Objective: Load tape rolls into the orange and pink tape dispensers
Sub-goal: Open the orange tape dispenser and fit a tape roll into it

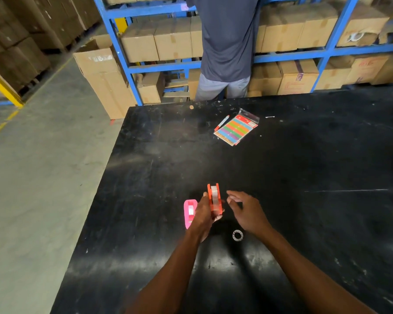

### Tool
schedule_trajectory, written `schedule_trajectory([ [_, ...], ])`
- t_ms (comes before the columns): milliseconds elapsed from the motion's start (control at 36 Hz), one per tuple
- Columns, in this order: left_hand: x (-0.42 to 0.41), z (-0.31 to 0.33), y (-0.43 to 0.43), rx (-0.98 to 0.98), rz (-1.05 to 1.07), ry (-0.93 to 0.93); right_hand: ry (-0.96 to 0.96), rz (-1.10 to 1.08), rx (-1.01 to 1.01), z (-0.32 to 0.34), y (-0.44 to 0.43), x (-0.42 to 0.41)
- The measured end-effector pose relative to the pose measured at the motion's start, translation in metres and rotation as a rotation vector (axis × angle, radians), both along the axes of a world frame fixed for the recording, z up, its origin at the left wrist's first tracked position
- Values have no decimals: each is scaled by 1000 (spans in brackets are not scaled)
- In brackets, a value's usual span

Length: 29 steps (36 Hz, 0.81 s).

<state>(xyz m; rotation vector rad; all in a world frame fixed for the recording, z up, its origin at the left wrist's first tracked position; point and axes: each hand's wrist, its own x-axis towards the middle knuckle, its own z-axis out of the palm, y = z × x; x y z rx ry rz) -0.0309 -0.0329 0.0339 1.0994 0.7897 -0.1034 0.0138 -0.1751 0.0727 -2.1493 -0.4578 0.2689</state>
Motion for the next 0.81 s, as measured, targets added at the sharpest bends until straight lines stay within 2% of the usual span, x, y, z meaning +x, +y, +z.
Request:
schedule_trajectory([
  [111,7,0,-10,156,-156,-65,89,53,-38,-11,5,4],
  [222,16,-14,-19,233,-68,-28,147,36,-8,-24,8,5],
  [333,17,-28,-21,270,-82,-28,187,0,-2,-40,12,7],
  [472,23,-49,-21,470,-29,31,231,-1,-86,-55,16,12],
  [806,33,-77,-21,342,55,96,333,-10,-145,-84,29,15],
])
